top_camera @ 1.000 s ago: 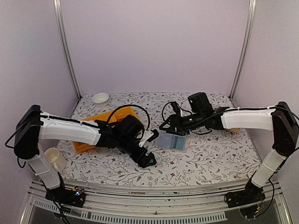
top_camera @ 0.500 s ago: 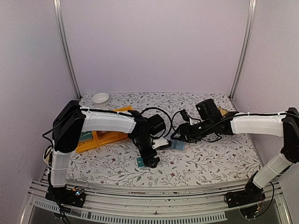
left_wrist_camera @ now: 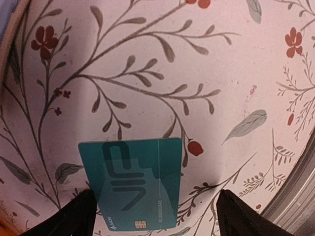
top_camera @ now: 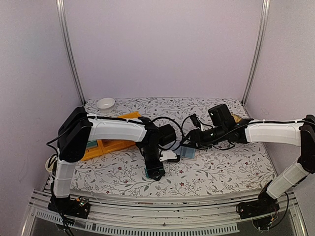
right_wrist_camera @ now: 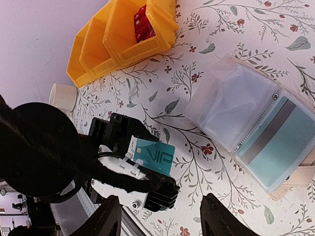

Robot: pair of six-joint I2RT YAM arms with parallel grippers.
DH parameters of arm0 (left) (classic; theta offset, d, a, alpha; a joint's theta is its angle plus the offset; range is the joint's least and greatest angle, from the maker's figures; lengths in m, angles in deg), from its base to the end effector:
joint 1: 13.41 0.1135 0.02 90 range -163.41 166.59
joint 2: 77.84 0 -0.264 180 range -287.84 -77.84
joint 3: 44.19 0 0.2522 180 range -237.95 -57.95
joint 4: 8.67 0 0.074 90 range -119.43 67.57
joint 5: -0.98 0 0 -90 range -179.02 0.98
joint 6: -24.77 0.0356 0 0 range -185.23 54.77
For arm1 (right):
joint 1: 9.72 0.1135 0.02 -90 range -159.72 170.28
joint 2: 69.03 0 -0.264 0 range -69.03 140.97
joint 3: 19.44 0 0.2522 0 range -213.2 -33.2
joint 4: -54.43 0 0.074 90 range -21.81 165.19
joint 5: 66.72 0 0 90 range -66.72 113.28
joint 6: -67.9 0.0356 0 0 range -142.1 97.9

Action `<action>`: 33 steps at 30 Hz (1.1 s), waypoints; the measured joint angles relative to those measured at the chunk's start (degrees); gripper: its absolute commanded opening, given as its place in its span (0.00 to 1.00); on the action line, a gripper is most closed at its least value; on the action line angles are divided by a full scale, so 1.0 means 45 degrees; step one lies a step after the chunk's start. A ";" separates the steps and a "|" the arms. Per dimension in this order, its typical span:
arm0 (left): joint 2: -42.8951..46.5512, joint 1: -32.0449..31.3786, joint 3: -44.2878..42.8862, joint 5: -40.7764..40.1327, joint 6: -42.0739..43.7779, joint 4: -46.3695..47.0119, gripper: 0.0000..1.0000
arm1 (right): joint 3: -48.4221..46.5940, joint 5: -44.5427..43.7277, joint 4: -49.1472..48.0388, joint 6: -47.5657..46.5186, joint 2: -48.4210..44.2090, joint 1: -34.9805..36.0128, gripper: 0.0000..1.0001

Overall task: Take the credit cards out of the card holder
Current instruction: Adjust the credit card at the center of the board.

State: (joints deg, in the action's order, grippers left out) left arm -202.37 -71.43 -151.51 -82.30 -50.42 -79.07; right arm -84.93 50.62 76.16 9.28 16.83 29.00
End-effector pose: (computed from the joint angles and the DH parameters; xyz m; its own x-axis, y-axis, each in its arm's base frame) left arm 0.2163 -0.3543 0.1471 -0.2956 0.9527 -0.0702 0.9522 0.2879 -0.1024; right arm 0.2361 0.2103 0.2182 -0.8743 -0.1081 -0.4731 -0.4290 0.6281 0.6492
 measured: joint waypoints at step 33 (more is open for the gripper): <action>0.0204 -0.0549 0.0486 -0.1909 -0.0593 0.0850 0.47 | 0.0092 0.0005 -0.0112 -0.0180 -0.0486 -0.0121 0.57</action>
State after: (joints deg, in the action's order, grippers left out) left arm -201.45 -73.90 -149.32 -90.89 -53.09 -75.25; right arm -84.51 50.64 75.66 8.47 14.65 28.45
